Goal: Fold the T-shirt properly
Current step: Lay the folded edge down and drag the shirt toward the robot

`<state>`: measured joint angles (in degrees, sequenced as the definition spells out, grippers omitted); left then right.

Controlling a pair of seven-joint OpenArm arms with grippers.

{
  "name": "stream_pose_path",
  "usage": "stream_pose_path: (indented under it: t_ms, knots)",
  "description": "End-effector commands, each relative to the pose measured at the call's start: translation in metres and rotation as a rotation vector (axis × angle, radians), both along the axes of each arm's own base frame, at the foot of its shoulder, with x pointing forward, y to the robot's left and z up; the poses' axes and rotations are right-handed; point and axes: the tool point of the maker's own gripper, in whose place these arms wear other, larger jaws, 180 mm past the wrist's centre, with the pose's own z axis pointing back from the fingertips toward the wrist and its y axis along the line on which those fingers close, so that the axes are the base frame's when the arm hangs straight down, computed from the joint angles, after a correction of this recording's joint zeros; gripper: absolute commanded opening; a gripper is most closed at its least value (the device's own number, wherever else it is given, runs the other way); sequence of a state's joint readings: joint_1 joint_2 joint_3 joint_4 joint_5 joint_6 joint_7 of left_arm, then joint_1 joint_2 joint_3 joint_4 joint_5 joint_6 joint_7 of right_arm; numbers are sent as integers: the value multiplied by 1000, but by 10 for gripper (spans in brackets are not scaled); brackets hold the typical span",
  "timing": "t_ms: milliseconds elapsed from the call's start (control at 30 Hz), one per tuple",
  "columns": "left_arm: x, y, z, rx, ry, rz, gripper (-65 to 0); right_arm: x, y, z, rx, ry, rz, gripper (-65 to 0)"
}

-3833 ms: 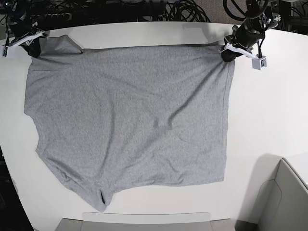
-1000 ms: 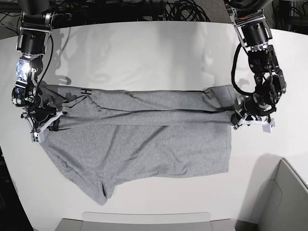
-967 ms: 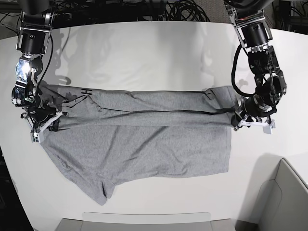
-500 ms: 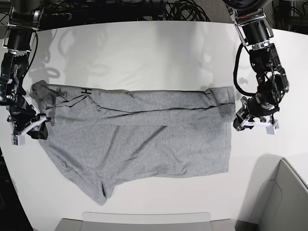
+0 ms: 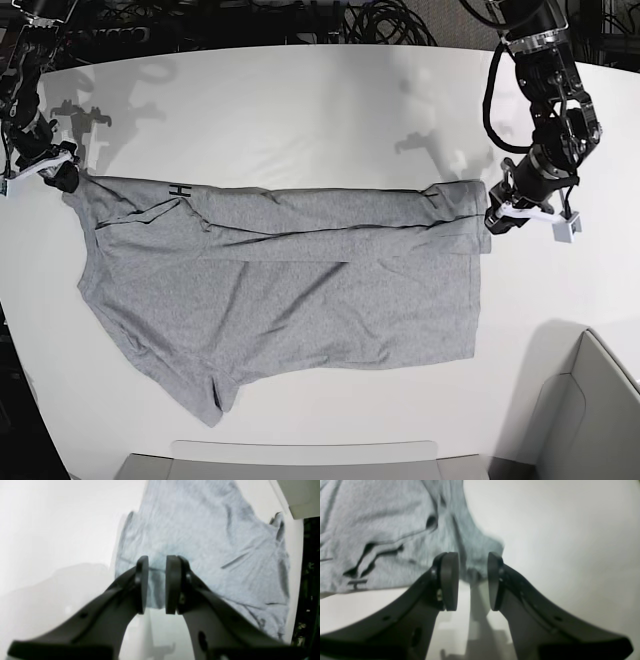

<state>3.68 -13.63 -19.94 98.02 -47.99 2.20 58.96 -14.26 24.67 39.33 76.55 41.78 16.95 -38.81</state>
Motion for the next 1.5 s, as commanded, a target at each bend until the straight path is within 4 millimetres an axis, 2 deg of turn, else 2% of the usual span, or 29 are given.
stream_pose_path:
  t_ms: [0,67,200,433,567,667,767,967,1067,1200,1300,1467]
  knots:
    - [8,1,14,0,-49,3,-515,5,-11,10,-6,-36,-10,-452]
    - [5,0,10,-3,-38,4,-514,2,-11,2,52,-31,-40,-452]
    - [5,-1,10,-7,-38,5,-514,3,-10,-1,129,-52,-71,-452]
    - [5,-2,10,-8,-40,6,-514,31,-14,14,142,-114,-81,-452]
    - [5,-2,8,-15,-40,12,-512,42,-11,7,157,-81,-60,-452]
    - [5,-12,7,-105,-51,21,-478,46,-7,-2,172,-58,-55,-452]
    - [3,-4,7,-211,-69,69,-462,48,-5,-3,176,-59,-52,-452]
    - [-9,22,-19,-282,-13,171,-462,46,-7,-3,170,-53,-51,-452]
    - [-17,25,-31,-286,28,180,-462,45,-13,1,155,-52,-51,-452]
    - [-19,14,-50,-292,79,160,-462,45,-13,1,155,-52,-51,-452]
    - [-23,16,-63,-185,115,153,-462,45,-13,1,155,-52,-51,-452]
    - [-23,6,-69,-147,136,120,-462,45,-13,1,155,-52,-51,-452]
